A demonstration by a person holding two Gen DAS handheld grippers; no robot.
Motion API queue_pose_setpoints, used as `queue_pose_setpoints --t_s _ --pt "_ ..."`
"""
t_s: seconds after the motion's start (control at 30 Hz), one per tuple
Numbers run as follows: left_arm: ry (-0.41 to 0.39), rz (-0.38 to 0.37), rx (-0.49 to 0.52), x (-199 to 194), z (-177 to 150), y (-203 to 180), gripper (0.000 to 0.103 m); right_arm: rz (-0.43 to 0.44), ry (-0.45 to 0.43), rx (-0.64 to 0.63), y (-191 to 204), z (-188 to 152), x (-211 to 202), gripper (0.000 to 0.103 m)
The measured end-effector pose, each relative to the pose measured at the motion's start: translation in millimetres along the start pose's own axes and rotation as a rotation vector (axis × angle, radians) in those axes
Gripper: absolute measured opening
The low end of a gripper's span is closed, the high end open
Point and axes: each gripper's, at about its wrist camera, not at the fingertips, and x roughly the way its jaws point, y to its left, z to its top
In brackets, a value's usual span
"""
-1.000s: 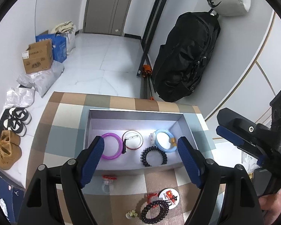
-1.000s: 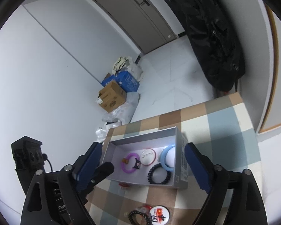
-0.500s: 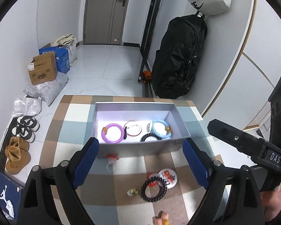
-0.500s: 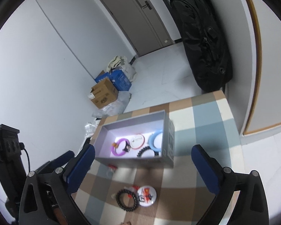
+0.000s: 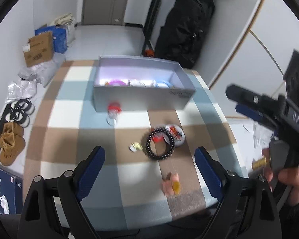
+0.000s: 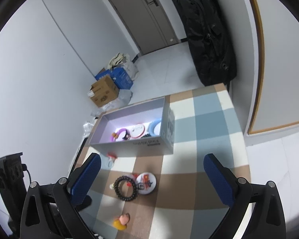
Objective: Organize jewelry
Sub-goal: 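Lower the left tool over the pink toy with the yellow ball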
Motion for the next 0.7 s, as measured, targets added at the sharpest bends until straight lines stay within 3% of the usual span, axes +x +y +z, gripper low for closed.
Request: queue_pose_setpoints --t_s 0.2,0.4,0.7 --pt "0.125 -0.020 -0.024 18 -18 -3 0.088 -0.037 0.003 -0.017 1 -7 -1 0.103" --pt "0.128 -0.036 0.003 17 -26 -9 0.085 -0.060 0.001 -0.039 4 -12 -5 0.103" --pt "0.195 -0.036 0.069 31 -35 -21 0.048 -0.088 0.005 -0.035 0 -13 -5 0.103"
